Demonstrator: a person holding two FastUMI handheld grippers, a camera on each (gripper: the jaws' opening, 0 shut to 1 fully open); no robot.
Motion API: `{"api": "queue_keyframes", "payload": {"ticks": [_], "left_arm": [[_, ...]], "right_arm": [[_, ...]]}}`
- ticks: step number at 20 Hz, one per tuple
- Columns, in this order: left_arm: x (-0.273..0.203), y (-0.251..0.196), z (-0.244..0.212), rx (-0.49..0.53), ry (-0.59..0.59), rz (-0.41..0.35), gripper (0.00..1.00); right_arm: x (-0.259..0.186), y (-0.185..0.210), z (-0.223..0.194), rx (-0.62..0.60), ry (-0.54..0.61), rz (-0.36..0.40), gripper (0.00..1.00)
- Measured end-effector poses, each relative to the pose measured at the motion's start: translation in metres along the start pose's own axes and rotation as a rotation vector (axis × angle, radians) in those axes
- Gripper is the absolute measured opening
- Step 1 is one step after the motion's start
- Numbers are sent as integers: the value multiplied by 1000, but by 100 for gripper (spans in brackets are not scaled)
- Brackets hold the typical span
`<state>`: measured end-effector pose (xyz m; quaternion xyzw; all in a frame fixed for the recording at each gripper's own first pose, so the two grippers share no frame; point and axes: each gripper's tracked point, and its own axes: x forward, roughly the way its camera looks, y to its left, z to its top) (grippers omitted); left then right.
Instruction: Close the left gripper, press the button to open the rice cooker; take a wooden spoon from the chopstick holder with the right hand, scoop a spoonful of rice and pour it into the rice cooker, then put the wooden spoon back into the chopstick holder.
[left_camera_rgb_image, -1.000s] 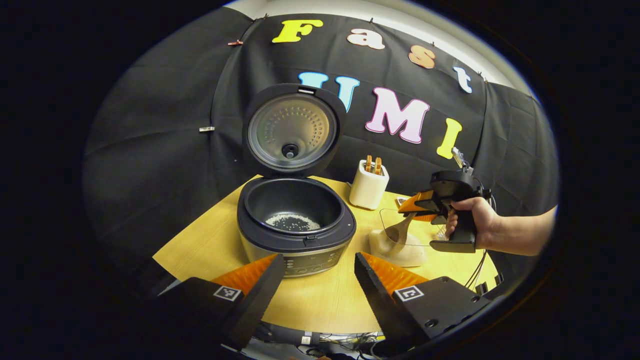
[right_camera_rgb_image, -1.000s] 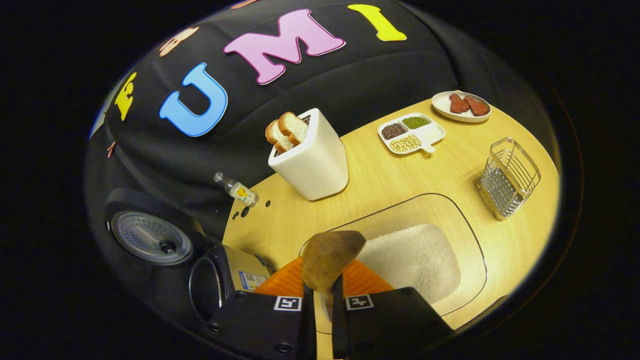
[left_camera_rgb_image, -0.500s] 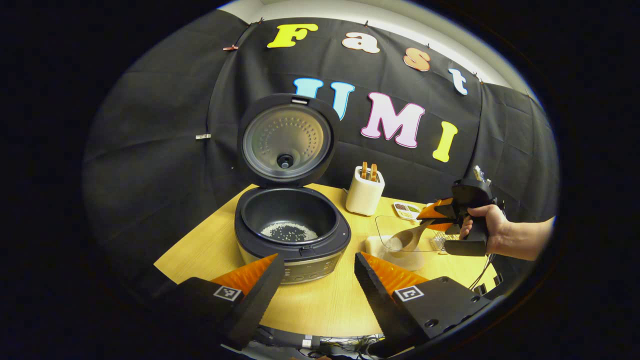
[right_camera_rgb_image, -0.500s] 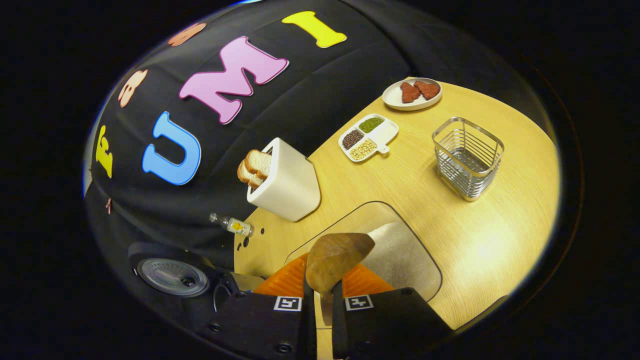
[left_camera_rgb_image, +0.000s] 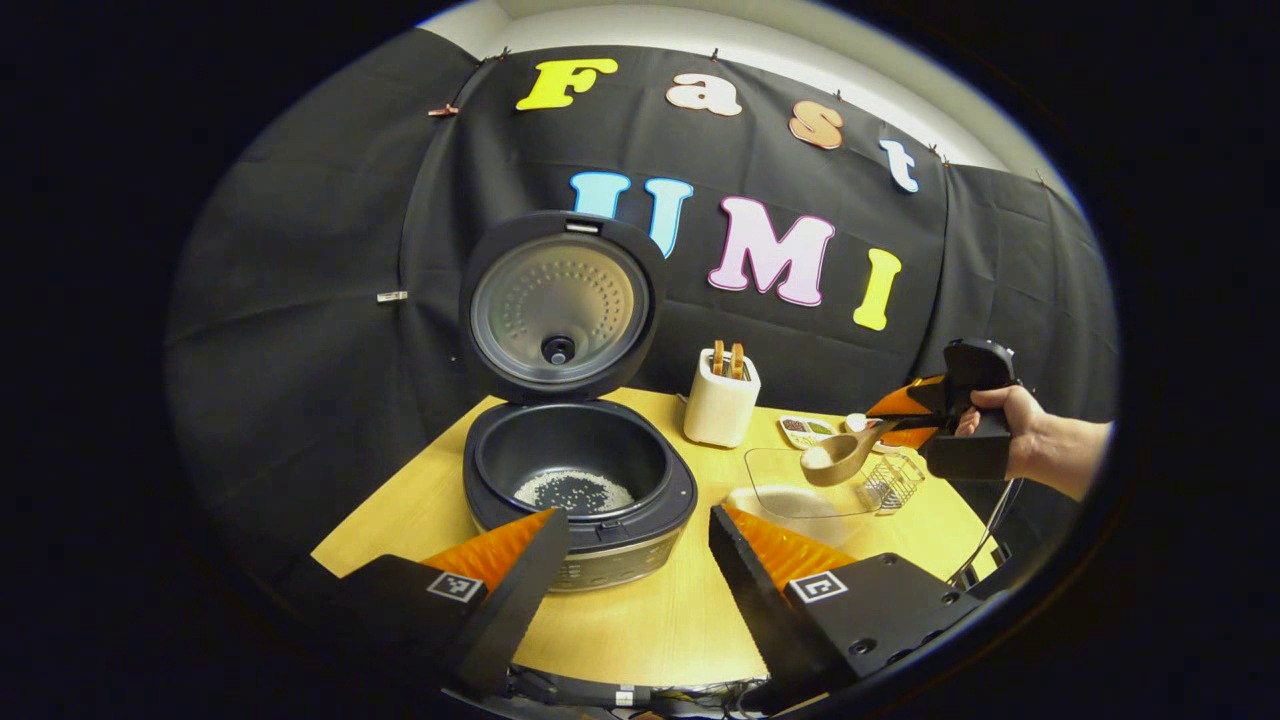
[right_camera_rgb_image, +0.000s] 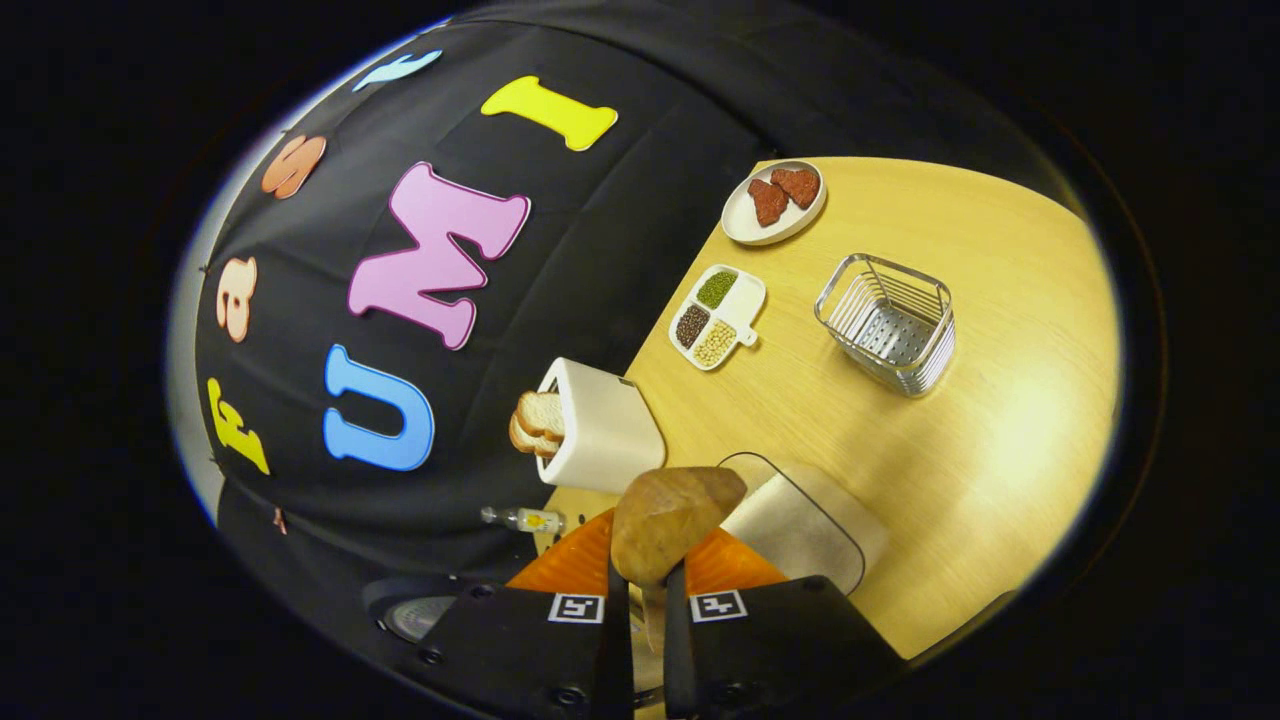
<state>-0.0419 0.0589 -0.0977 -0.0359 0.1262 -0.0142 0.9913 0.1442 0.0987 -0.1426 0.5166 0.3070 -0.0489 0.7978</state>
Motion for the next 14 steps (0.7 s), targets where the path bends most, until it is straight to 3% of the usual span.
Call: {"api": "queue_keyframes", "payload": {"ticks": [5, 14], "left_arm": [[-2, 21, 2, -37, -15, 41, 95], [-7, 65, 3, -150, -47, 133, 95]], "right_arm": [[-2, 58, -27, 9, 55, 97, 17], [6, 172, -122, -264, 173, 273, 16]]}}
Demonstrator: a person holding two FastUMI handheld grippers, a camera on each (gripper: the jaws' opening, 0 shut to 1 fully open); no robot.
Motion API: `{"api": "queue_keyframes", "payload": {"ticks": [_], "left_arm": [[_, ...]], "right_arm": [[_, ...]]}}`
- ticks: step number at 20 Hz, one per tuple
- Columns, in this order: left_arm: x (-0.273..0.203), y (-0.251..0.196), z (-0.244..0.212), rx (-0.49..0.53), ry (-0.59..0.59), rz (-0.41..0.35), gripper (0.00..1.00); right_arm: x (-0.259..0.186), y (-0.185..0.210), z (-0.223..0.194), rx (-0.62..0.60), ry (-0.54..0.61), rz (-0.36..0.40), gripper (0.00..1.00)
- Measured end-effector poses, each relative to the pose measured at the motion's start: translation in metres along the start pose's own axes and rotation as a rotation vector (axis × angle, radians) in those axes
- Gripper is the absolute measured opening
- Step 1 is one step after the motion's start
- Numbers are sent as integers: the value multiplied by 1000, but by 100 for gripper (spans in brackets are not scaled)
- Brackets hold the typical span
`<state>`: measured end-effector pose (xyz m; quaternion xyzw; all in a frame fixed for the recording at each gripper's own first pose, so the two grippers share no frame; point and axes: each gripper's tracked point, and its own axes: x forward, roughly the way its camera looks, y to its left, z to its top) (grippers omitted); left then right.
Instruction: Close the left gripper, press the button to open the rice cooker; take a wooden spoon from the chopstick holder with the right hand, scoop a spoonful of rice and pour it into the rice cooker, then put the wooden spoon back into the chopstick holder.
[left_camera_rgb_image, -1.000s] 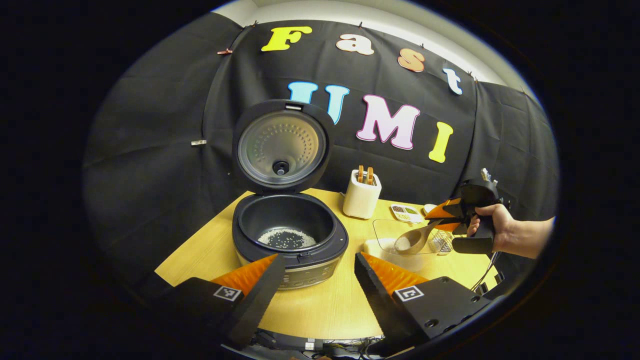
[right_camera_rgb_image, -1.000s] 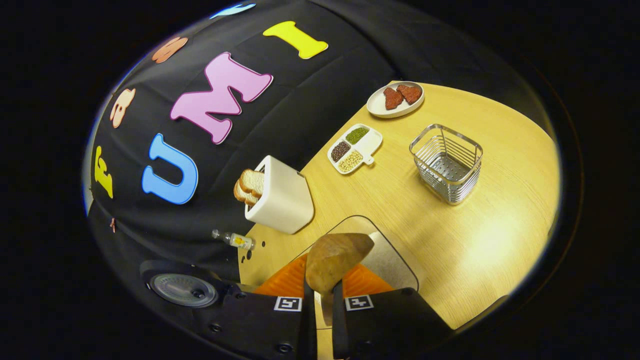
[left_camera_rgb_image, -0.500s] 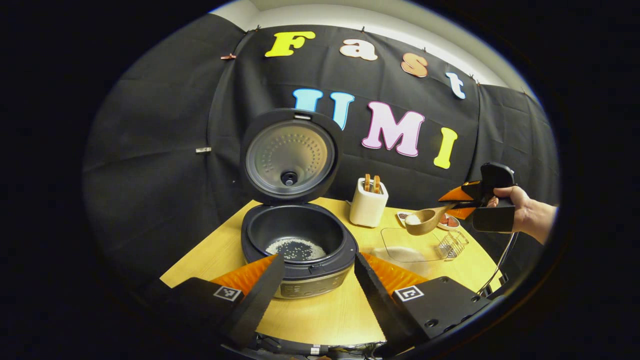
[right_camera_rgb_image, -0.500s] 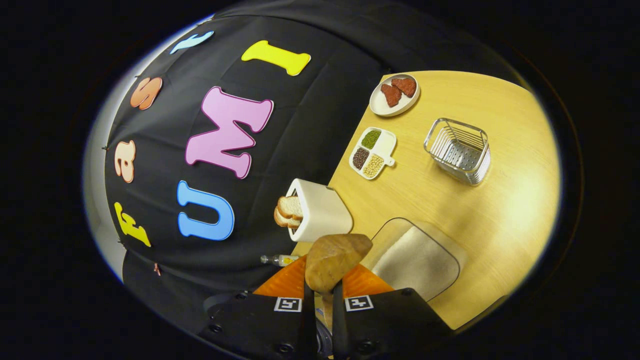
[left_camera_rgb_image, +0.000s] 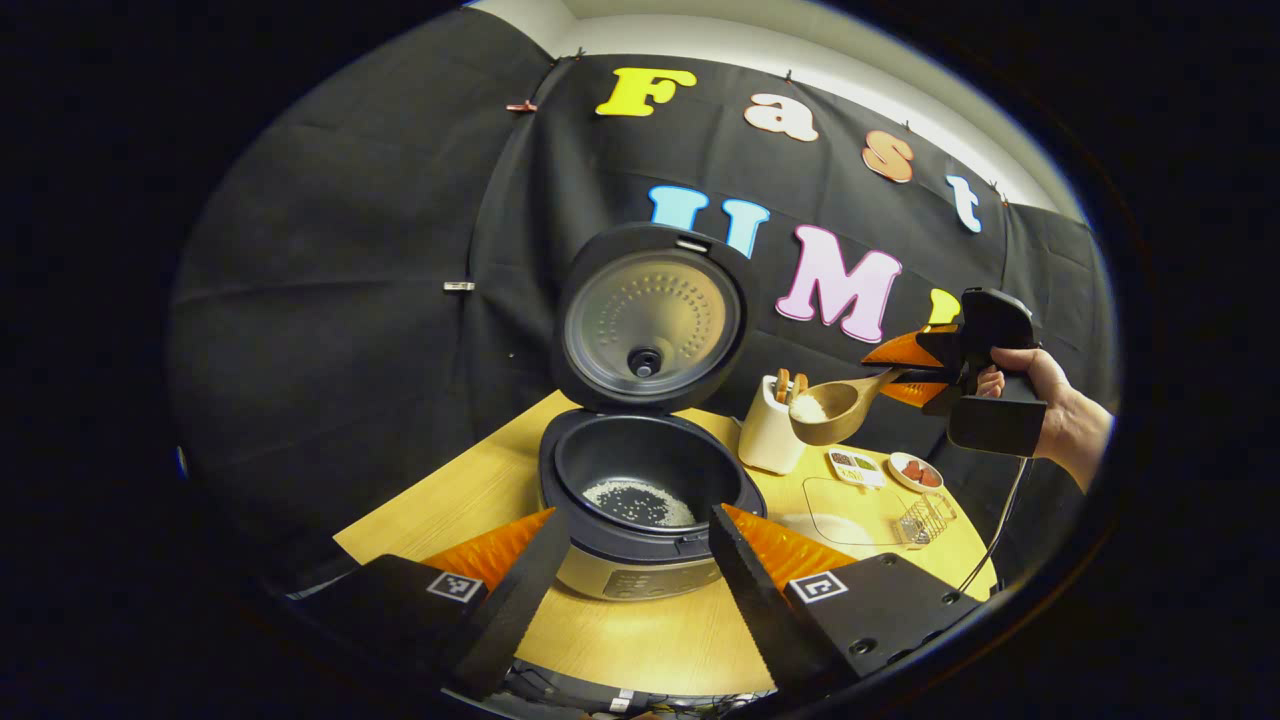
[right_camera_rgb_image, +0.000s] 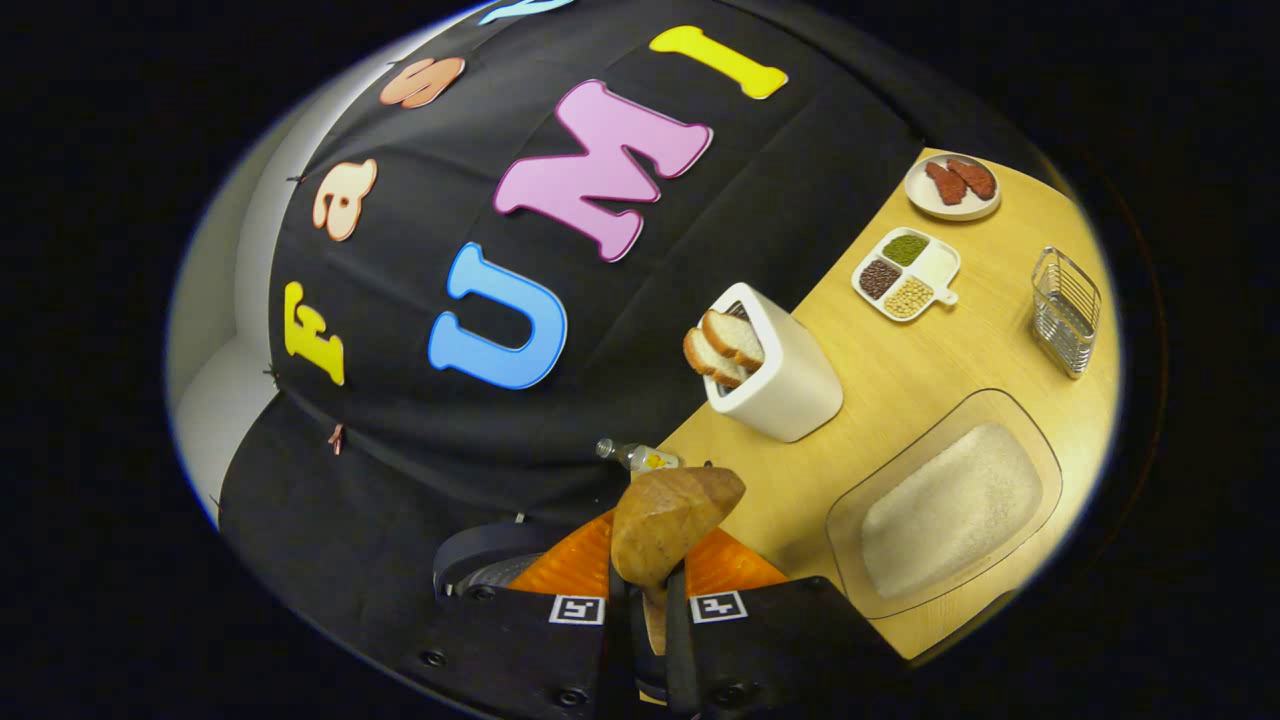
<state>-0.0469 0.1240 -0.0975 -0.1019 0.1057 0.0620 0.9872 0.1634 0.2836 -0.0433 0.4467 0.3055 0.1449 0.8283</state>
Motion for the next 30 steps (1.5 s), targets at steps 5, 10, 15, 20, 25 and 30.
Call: {"api": "queue_keyframes", "payload": {"ticks": [5, 10, 15, 20, 25, 30], "left_arm": [[0, 28, -4, -39, 2, 40, 95], [0, 45, -9, -59, 20, 61, 95], [4, 52, -5, -47, 23, 64, 95], [5, 55, -10, -45, 37, 66, 95], [5, 54, -13, -50, 42, 59, 95], [3, 54, -13, -49, 40, 66, 95]], "right_arm": [[25, 38, -49, -245, 54, 52, 16], [41, 66, -105, -530, 83, 120, 16], [49, 78, -145, -830, 75, 189, 16], [54, 78, -187, -1098, 118, 276, 17], [40, 69, -239, -1396, 197, 455, 16], [25, 53, -264, -1552, 234, 529, 17]]}}
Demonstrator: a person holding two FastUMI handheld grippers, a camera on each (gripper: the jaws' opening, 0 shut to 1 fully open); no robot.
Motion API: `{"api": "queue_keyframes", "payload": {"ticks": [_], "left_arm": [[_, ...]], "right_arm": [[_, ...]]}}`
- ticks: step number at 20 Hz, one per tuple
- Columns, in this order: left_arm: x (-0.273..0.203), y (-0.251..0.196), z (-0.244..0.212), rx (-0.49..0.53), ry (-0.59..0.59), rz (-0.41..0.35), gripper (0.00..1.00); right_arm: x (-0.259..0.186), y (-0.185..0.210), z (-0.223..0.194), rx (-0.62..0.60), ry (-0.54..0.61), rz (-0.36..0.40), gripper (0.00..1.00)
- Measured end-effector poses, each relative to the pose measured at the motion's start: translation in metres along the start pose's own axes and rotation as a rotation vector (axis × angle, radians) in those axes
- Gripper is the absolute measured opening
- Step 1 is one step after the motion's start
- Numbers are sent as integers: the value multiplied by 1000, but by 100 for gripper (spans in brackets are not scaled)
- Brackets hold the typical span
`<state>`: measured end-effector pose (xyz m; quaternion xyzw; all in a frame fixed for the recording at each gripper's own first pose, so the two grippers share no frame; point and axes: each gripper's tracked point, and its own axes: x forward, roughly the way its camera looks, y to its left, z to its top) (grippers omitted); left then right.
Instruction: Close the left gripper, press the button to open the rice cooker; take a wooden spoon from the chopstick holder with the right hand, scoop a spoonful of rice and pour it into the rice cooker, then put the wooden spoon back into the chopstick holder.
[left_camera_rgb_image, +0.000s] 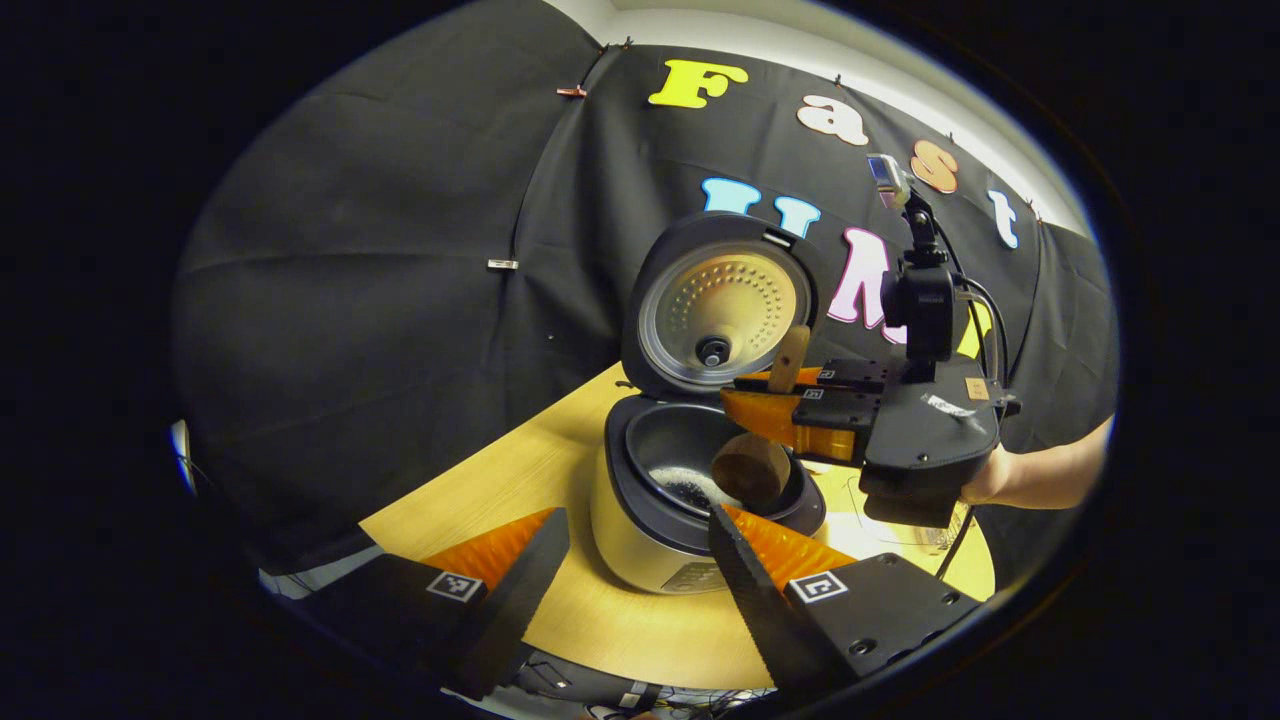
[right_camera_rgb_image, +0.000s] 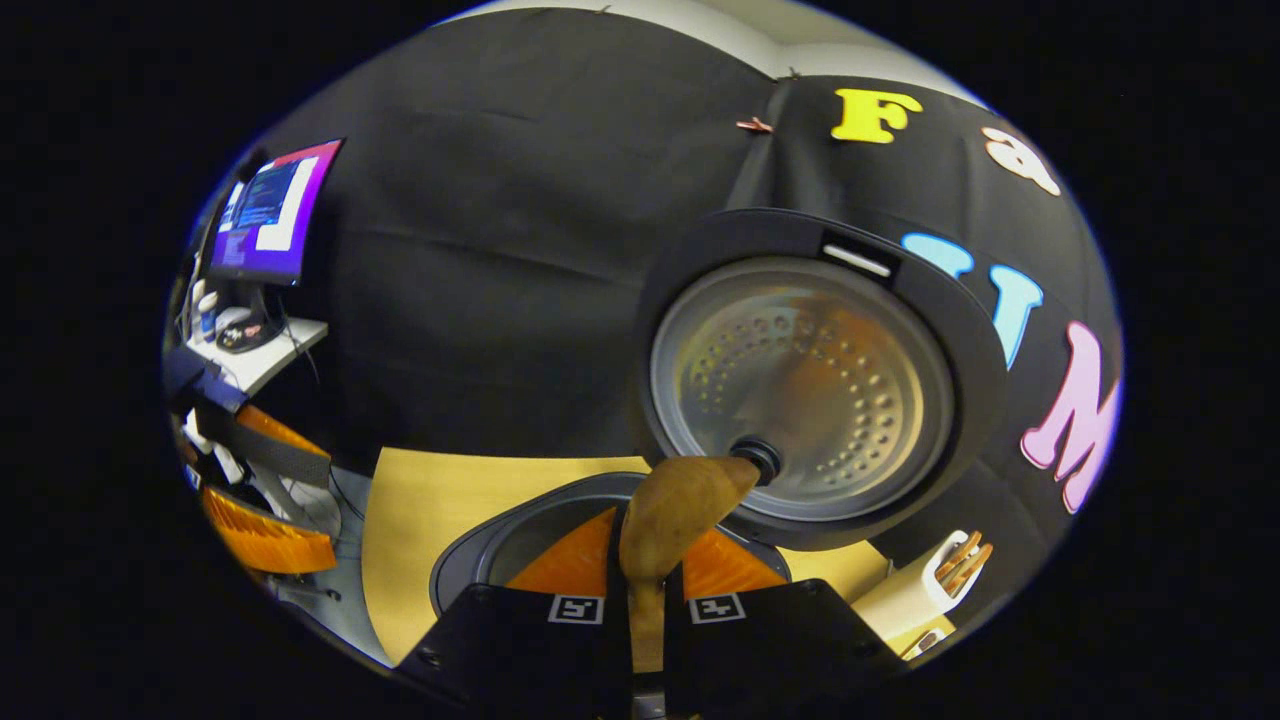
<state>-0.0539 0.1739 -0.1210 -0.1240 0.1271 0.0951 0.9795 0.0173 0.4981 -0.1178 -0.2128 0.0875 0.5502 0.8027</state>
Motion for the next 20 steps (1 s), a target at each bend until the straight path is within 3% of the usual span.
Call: {"api": "queue_keyframes", "payload": {"ticks": [5, 9, 14, 20], "left_arm": [[-2, 0, 2, -4, 0, 10, 95], [-2, -8, 0, 31, 0, -13, 95], [-3, -41, 6, 51, -4, -49, 95], [-2, -96, 12, 82, -28, -103, 95]], "right_arm": [[-7, -20, 11, 56, -33, -58, 16], [-30, -59, 31, 270, -82, -137, 16], [-84, -131, 42, 511, -169, -281, 16], [-189, -226, 3, 618, -210, -536, 16]]}}
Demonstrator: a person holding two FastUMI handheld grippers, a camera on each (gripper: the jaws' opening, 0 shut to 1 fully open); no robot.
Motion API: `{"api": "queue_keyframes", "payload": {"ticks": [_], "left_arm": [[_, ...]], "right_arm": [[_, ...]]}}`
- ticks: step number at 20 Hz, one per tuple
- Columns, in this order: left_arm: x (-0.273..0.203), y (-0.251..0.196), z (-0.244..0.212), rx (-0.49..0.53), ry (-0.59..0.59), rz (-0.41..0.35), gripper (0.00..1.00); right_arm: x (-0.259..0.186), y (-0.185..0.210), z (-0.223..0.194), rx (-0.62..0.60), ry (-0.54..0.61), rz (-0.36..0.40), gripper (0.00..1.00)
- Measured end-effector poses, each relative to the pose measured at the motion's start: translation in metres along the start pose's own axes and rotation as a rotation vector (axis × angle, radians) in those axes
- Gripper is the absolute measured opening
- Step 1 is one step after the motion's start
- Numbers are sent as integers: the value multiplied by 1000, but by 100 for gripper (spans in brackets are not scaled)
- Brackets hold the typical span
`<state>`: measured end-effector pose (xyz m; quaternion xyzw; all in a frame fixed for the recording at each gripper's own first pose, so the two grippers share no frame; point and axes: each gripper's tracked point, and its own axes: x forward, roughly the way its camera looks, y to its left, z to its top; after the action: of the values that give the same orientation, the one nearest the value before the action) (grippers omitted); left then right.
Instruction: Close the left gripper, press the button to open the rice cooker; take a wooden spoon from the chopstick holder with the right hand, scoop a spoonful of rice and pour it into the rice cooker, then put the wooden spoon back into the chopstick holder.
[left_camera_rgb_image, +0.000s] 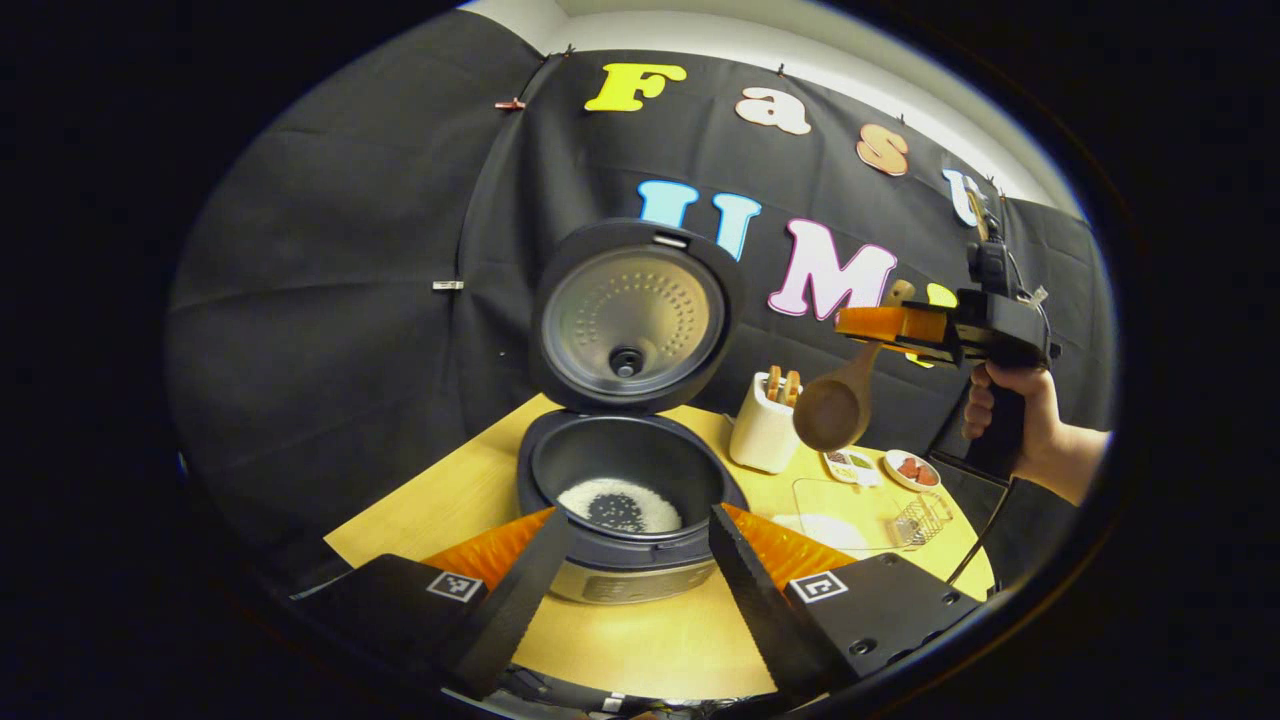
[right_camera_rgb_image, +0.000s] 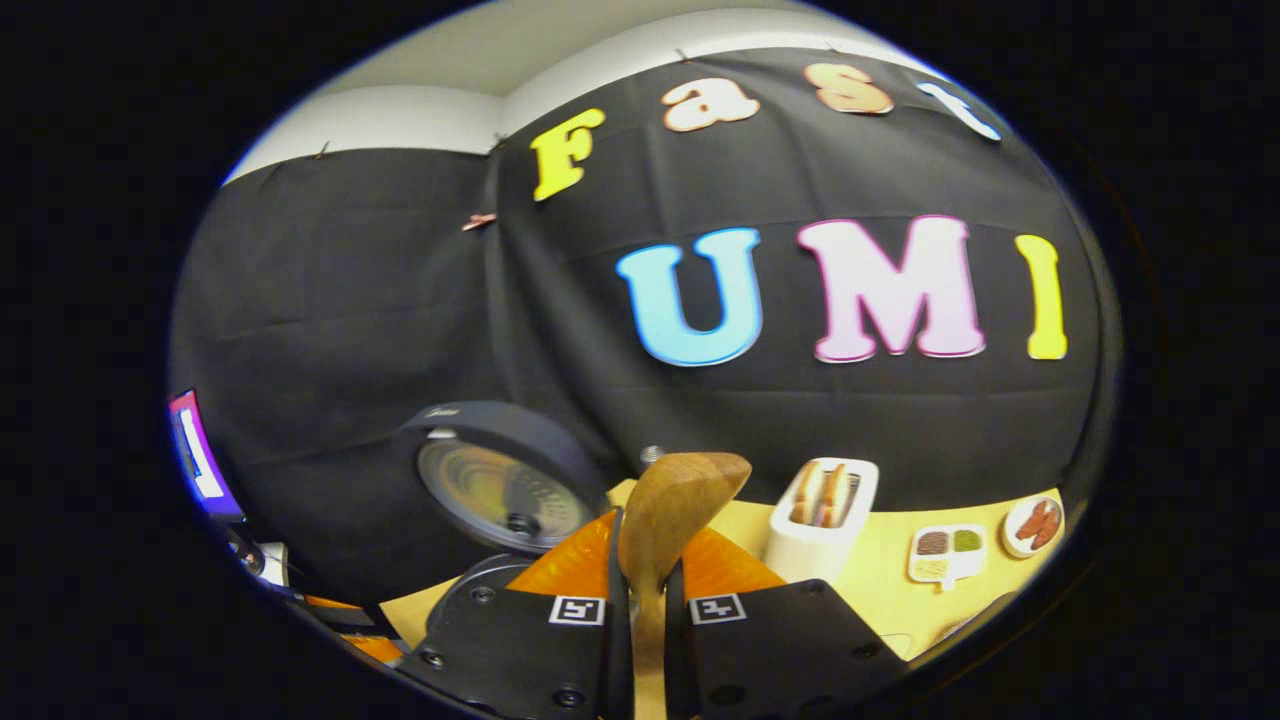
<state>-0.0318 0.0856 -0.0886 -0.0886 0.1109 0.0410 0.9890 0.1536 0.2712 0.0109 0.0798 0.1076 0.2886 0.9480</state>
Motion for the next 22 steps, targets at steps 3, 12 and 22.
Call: {"api": "queue_keyframes", "payload": {"ticks": [3, 12, 22], "left_arm": [[7, -27, -5, 11, 9, -28, 95], [30, -81, -12, 28, 56, -43, 95], [47, -123, -7, -29, 101, 26, 95]], "right_arm": [[-33, -69, 8, 24, -30, -127, 16], [-112, -265, -24, 186, -5, -467, 16], [-135, -401, -89, 400, 24, -671, 16]]}}
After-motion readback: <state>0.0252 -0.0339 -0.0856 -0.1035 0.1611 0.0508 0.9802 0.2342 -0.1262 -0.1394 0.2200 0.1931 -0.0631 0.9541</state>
